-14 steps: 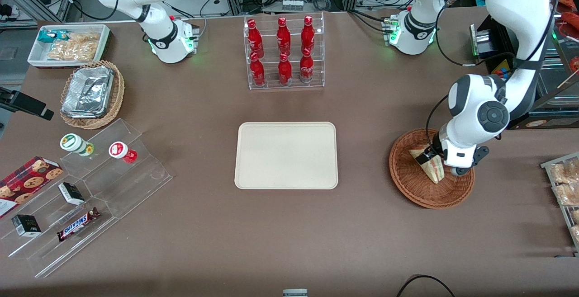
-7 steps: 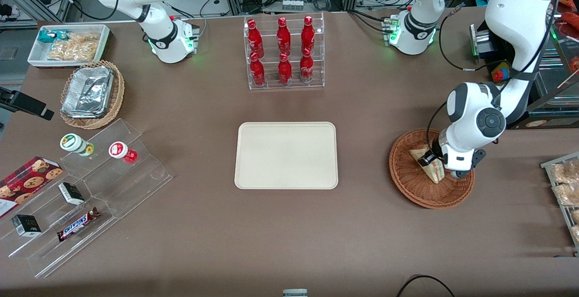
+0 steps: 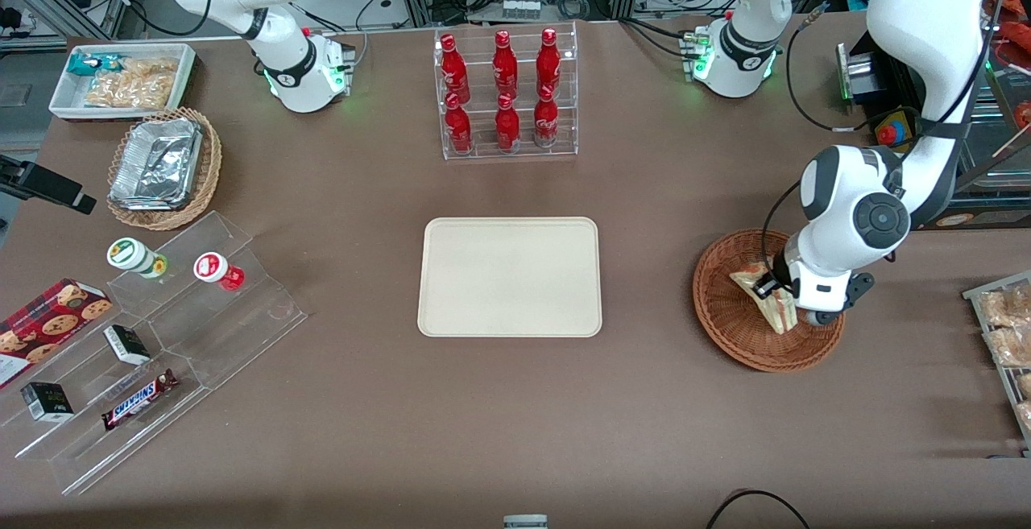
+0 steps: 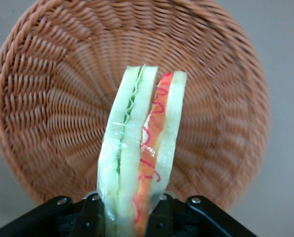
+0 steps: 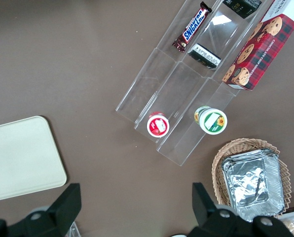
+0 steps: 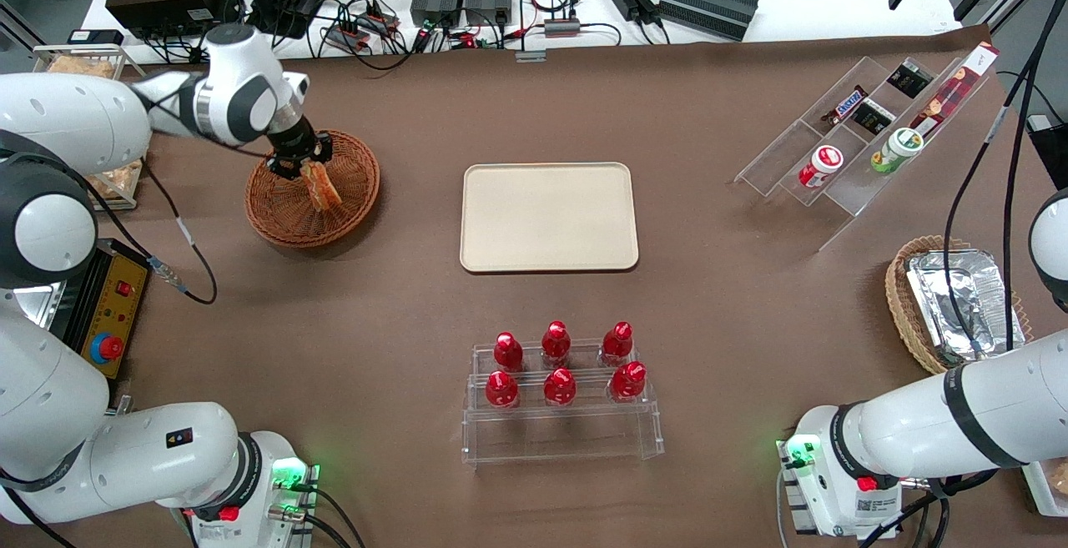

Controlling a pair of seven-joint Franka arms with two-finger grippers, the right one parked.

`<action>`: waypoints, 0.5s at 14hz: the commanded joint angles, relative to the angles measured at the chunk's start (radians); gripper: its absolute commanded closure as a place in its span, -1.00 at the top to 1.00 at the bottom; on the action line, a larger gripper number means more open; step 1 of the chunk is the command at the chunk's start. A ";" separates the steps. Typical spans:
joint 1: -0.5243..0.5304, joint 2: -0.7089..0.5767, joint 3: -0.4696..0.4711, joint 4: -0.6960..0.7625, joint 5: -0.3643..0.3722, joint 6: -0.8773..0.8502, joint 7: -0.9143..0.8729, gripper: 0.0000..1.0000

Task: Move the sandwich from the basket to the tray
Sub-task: 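Lift the sandwich and carry it over the beige tray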

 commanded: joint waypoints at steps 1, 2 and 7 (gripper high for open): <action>-0.144 -0.006 0.004 0.182 0.015 -0.266 -0.010 -0.76; -0.204 0.000 0.004 0.232 0.015 -0.331 -0.011 -0.76; -0.488 0.138 0.002 0.402 0.001 -0.370 -0.028 -0.74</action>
